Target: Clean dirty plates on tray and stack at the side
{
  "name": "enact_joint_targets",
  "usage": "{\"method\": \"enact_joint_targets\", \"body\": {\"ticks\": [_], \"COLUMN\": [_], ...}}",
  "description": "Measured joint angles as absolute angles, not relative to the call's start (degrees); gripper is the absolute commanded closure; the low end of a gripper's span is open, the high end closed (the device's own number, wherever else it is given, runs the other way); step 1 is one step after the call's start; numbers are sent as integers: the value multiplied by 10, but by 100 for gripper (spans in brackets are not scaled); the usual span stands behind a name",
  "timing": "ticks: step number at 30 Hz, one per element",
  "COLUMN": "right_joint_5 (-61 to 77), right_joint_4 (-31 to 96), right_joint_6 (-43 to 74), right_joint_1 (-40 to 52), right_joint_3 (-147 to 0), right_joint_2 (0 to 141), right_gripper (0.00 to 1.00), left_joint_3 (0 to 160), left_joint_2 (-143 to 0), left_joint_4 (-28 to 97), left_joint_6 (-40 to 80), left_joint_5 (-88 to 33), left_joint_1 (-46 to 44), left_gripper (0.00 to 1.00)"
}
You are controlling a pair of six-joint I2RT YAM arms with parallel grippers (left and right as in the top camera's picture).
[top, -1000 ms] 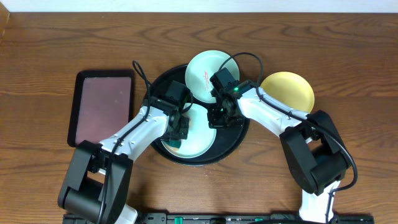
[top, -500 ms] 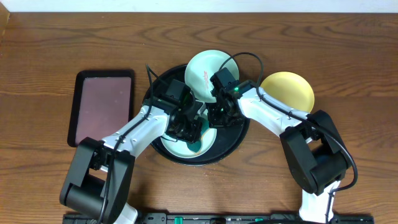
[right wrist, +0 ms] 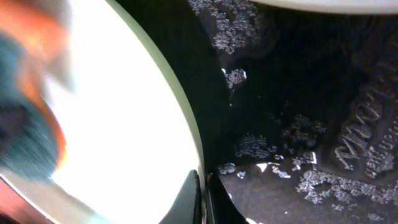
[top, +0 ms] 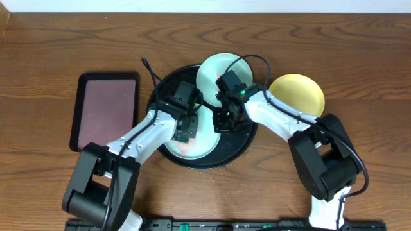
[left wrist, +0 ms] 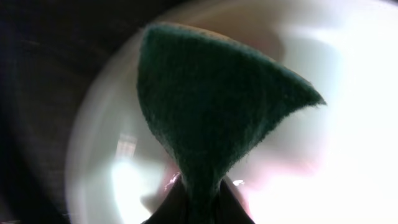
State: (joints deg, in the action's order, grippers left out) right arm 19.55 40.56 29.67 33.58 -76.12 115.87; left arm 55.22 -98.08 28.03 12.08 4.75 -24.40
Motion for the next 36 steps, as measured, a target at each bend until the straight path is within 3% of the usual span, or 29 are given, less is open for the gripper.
{"method": "enact_joint_targets", "body": {"ticks": [11,16,18,21,26,36], "right_joint_5": [195,189,186,185,187,155], "right_joint_4": [405,406,406,404,401,477], "right_joint_6": [298,297,296,297,297,271], "right_joint_1": [336,336,336,336,335,337], "right_joint_3": [-761,-761,-761,-761,-761,-839], "right_joint_2": [1159,1159,1159,1160,1165,1177], "right_gripper": [98,78,76,77,99,99], "left_joint_3": [582,640,666,695,708,708], "left_joint_2": [-967,-919,-896,-865,-841,-845], "left_joint_4": [328,378,399,423,457,524], "left_joint_6": [183,197,197,199,199,197], "left_joint_5": [133,152,154,154,119,61], "left_joint_1": [-241,-234,-231,-213,-146,19], "left_gripper": [93,93,93,93,93,92]}}
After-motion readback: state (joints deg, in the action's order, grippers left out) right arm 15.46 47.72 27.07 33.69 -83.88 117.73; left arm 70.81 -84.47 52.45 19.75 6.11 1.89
